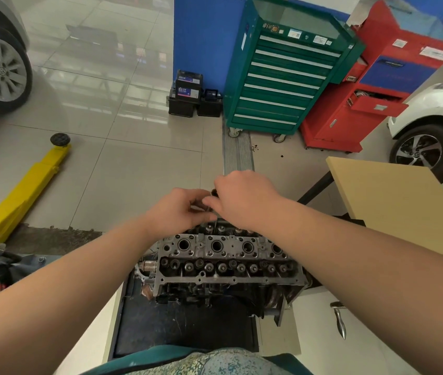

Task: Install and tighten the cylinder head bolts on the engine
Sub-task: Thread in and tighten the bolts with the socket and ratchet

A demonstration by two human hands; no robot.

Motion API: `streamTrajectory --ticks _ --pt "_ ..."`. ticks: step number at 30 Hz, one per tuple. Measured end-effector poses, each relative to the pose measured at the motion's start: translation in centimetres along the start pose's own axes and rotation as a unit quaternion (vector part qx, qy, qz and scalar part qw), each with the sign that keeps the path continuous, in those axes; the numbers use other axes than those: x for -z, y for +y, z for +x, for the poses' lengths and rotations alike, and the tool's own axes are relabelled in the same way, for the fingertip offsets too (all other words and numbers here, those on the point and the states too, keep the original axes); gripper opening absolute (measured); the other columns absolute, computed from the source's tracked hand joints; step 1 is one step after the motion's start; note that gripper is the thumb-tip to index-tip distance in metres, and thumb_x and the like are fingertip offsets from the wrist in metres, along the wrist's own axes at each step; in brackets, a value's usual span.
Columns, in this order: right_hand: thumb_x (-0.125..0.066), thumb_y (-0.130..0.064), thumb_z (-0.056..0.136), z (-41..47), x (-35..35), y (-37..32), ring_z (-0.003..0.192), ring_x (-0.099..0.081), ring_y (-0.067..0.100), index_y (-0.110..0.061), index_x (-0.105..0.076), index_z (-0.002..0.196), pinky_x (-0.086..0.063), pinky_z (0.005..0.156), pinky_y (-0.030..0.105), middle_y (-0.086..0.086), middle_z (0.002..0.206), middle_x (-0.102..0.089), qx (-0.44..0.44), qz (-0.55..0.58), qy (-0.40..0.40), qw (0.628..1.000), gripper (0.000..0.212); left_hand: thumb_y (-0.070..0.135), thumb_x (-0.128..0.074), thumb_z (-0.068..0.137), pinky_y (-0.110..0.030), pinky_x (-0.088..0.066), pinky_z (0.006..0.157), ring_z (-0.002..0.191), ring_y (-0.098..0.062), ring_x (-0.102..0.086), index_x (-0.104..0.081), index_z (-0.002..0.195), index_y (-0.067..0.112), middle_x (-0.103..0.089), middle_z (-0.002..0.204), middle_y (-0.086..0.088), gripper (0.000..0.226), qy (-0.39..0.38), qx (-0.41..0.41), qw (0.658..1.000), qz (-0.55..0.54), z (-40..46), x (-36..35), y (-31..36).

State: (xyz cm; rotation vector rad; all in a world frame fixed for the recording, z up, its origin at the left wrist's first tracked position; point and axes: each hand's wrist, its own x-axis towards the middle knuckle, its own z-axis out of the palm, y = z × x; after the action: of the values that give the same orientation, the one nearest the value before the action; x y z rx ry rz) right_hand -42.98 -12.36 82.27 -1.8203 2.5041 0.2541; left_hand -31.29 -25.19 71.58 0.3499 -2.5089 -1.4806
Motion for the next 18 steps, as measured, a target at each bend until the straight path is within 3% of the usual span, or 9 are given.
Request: streamTrajectory --ticks 2,3,5,7,10,13,15,18 --pt "-0.040 -0.063 0.101 0.1 -0.1 -0.5 0.062 -0.043 0.022 -0.026 -0.042 0.070 -0.023 0.049 0.029 -0.005 0.063 -0.038 -0.016 -0.032 0.016 0.999 0.049 0.021 -0.087 0.084 -0.014 -0.049 0.065 0.071 0.000 -0.066 -0.067 0.078 0.044 -0.072 0.076 0.019 0.031 0.029 0.005 1.000 0.003 0.0 -0.4 -0.2" --pt "-0.040 -0.067 0.099 0.1 -0.2 -0.5 0.063 -0.045 0.023 -0.026 -0.045 0.074 -0.027 0.051 0.029 -0.005 0.065 -0.042 -0.002 -0.031 0.023 0.999 0.048 0.019 -0.084 0.084 -0.013 -0.044 0.060 0.064 0.002 -0.060 -0.065 0.073 0.045 -0.069 0.071 0.020 0.035 0.041 0.004 0.999 0.011 0.0 -0.5 -0.3" --pt "-0.050 -0.063 0.097 0.0 -0.1 0.1 0.078 -0.059 0.025 -0.024 -0.055 0.101 -0.040 0.060 0.035 -0.003 0.084 -0.059 0.049 -0.005 0.005 0.999 0.039 0.012 -0.078 0.088 -0.011 -0.041 0.058 0.059 0.005 -0.057 -0.062 0.071 0.046 -0.067 0.069 0.025 0.042 0.045 -0.014 0.999 0.027 0.1 -0.6 -0.6" --pt "-0.057 -0.047 0.099 -0.2 0.4 0.7 0.093 -0.064 0.027 -0.022 -0.053 0.119 -0.048 0.067 0.039 -0.001 0.102 -0.064 0.083 0.020 -0.028 0.996 0.032 0.011 -0.078 0.091 -0.010 -0.048 0.065 0.069 0.006 -0.066 -0.066 0.084 0.042 -0.071 0.076 0.026 0.035 0.023 -0.031 0.999 0.027 -0.1 -0.6 -0.5" --pt "-0.054 -0.051 0.101 -0.3 0.4 0.5 0.081 -0.059 0.027 -0.019 -0.057 0.107 -0.039 0.059 0.036 -0.001 0.081 -0.051 0.037 0.001 -0.023 0.999 0.032 0.022 -0.084 0.087 -0.015 -0.054 0.079 0.087 -0.002 -0.072 -0.069 0.100 0.034 -0.076 0.091 0.018 0.022 0.006 -0.033 0.999 0.002 -0.2 -0.7 -0.1" --pt "-0.041 -0.071 0.098 0.0 0.1 -0.5 0.069 -0.043 0.024 -0.024 -0.047 0.080 -0.023 0.050 0.031 -0.004 0.067 -0.035 -0.011 -0.038 -0.020 0.999 0.051 0.032 -0.082 0.079 -0.016 -0.043 0.060 0.063 -0.002 -0.059 -0.062 0.074 0.037 -0.067 0.070 0.019 0.022 0.052 -0.010 0.998 0.023 0.1 -1.1 0.3" --pt "-0.047 -0.070 0.097 0.0 -0.2 -0.4 0.072 -0.048 0.025 -0.022 -0.047 0.091 -0.031 0.055 0.034 -0.003 0.074 -0.044 0.003 -0.013 -0.004 1.000 0.048 0.020 -0.074 0.083 -0.019 -0.037 0.055 0.056 -0.003 -0.051 -0.055 0.066 0.040 -0.063 0.066 0.018 0.033 0.058 -0.012 0.997 0.041 0.4 -1.2 0.0" --pt "-0.059 -0.048 0.099 -0.2 0.1 0.3 0.086 -0.061 0.028 -0.019 -0.050 0.113 -0.041 0.061 0.038 -0.001 0.089 -0.054 0.044 0.021 -0.027 0.998 0.033 0.012 -0.075 0.093 -0.014 -0.039 0.055 0.055 -0.002 -0.051 -0.058 0.074 0.041 -0.061 0.065 0.020 0.039 0.007 -0.021 0.998 0.056 0.3 -0.8 -0.4"
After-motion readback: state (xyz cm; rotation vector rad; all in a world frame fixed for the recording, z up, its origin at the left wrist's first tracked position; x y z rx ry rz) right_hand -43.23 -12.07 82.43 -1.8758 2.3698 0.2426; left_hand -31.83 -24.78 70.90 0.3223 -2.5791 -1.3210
